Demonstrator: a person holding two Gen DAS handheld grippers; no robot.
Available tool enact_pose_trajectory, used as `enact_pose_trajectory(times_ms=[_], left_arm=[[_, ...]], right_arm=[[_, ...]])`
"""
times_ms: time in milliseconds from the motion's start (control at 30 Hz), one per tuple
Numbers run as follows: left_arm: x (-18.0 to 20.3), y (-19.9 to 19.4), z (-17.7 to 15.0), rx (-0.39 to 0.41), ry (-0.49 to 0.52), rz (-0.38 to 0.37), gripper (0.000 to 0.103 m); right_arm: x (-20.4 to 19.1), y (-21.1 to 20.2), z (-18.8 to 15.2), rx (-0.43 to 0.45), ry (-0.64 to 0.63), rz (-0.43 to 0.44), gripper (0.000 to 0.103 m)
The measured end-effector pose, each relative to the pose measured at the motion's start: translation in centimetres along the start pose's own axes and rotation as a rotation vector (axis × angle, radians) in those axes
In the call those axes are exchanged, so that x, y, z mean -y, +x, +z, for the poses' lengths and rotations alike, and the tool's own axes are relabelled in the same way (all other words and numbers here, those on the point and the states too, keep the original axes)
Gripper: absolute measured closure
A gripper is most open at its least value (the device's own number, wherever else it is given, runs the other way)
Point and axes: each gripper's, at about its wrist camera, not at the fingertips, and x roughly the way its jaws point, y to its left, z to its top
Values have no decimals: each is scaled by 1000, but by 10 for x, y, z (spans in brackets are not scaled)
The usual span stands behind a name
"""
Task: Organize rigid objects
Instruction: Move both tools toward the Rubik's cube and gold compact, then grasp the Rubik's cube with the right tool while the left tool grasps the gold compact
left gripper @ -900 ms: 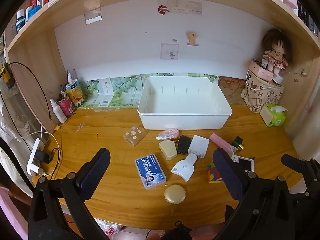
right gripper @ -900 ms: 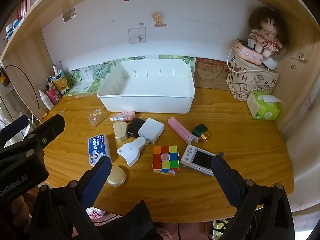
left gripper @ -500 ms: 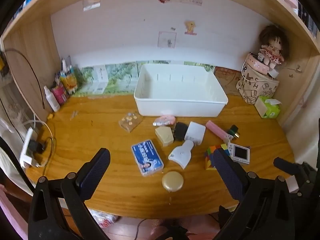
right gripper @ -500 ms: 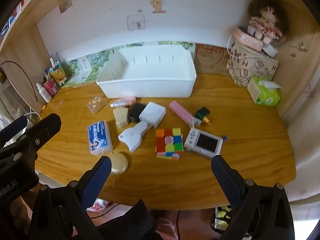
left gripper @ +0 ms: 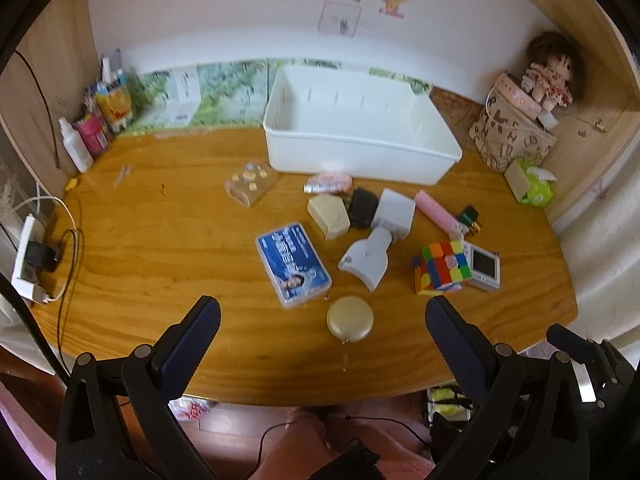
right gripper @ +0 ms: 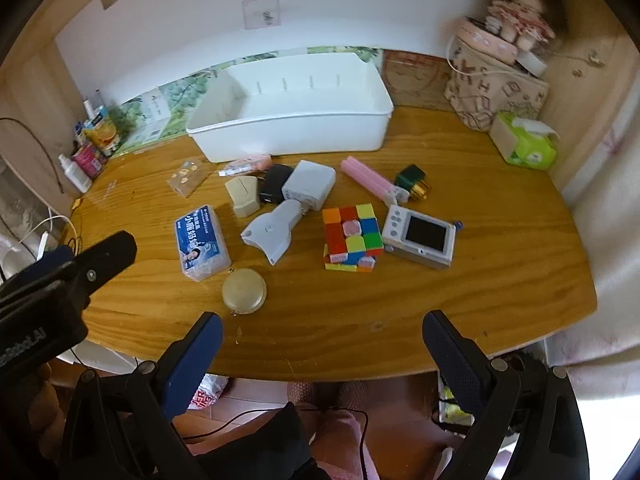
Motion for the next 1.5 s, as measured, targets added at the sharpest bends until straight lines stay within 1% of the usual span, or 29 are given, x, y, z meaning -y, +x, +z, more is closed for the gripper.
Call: enact_pose_trajectory(times_ms=[67, 133, 167, 267, 367, 467, 633, 800, 967, 1033, 1100, 1267, 1367, 1500], left_arm=[[-3, 7, -2, -28, 1, -10, 1], [-4, 19, -3, -86, 4, -12, 1], [-5, 23, -3, -110, 3, -17, 1], [-7, 33, -2, -151, -5, -20, 1], [-7, 43, -2, -192, -7, -23, 1], [-5, 55, -2, -254, -11, -21, 1], [-2, 78, -1, -338, -53, -10, 1], [11, 100, 4, -401, -67, 32, 1], [26, 124, 8, -474, -78, 75, 1], [30, 134, 8, -503, -97, 85, 2], [30, 142, 9, -522, -122, 95, 2], [31, 164, 8, -574, -186, 125, 2], [29, 173, 3, -603, -228, 137, 5], [23, 189, -2, -641, -288, 163, 6]], right_arm=[[-1, 1, -4, -11, 11, -6, 3], [0, 1, -5, -19, 24, -13, 3], [2, 2, -5, -23, 38, -17, 5], [3, 5, -5, -39, 59, -17, 7], [3, 8, -3, -51, 61, -18, 7], [6, 15, 0, -70, 65, -17, 7], [15, 31, 10, -107, 65, -8, 7], [30, 56, 26, -168, 59, 23, 7], [47, 83, 44, -236, 49, 72, 7], [52, 93, 51, -260, 43, 91, 7], [57, 104, 57, -292, 35, 109, 12], [66, 127, 71, -363, 6, 148, 12], [69, 140, 79, -402, -13, 162, 17], [70, 156, 85, -451, -37, 188, 19]])
